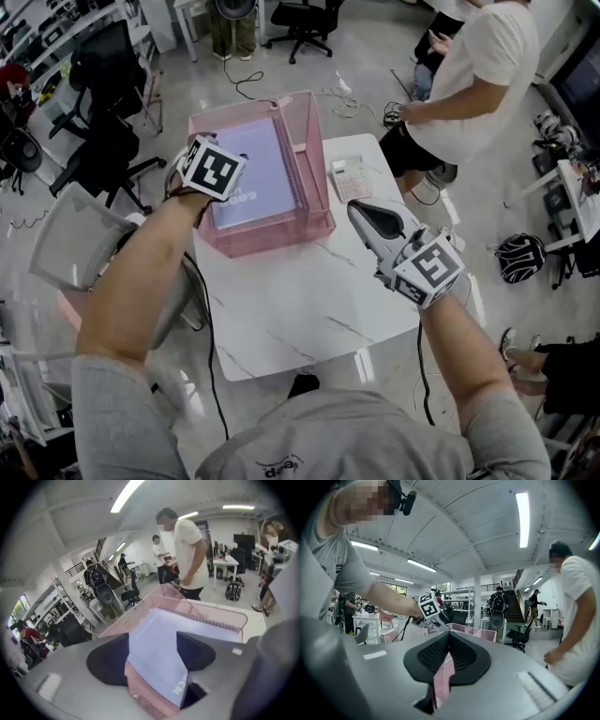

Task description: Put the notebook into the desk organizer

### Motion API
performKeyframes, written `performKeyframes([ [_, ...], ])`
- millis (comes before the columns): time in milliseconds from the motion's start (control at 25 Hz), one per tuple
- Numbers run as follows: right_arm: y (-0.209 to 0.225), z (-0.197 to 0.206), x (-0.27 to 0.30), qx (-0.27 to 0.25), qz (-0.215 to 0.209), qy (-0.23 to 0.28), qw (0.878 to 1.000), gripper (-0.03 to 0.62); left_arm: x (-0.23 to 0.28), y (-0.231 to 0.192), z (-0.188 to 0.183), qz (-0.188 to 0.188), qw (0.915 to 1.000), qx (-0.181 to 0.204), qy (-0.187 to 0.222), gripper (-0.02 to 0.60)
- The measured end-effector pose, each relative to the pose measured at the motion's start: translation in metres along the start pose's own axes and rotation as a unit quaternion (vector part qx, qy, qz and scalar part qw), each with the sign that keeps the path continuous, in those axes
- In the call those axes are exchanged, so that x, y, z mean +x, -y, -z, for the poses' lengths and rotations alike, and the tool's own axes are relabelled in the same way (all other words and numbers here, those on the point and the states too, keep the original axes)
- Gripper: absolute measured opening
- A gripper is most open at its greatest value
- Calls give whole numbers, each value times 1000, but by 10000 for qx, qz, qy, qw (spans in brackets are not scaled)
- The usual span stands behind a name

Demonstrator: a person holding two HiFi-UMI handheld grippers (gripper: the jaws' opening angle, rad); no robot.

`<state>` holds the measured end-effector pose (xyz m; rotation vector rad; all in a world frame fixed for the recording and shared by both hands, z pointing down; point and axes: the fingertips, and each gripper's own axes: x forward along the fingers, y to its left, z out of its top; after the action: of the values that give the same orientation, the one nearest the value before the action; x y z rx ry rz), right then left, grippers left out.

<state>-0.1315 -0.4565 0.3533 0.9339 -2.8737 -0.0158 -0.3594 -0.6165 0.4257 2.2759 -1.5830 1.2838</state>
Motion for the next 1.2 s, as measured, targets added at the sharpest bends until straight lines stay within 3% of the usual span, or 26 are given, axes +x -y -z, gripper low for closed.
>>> performKeyframes([
  [120,3,-4,-7,19,23,52,10000,2,-21,23,-20,426,9964,-428,601,365],
  [240,4,-7,-16,31,70,97,9999,2,-50,49,-42,836,9844,-702,1378,338],
  [440,4,-15,-36,30,162,174,9997,2,-115,94,-67,1306,9536,-955,2538,218],
  [640,4,-11,-62,70,285,177,9994,2,-162,146,-60,1640,9166,-1381,3373,128],
  [760,5,-11,-79,85,373,203,9991,2,-177,183,-53,1812,9022,-1397,3655,58],
  [840,5,-9,-95,106,469,186,9987,2,-184,211,-50,2022,8952,-1382,3725,58],
  [960,6,-1,-124,205,564,180,9980,2,-196,253,-50,2239,8896,-1364,3741,58],
  [1200,11,19,-211,450,1122,170,9925,2,-215,348,-73,2831,8771,-871,3782,57],
])
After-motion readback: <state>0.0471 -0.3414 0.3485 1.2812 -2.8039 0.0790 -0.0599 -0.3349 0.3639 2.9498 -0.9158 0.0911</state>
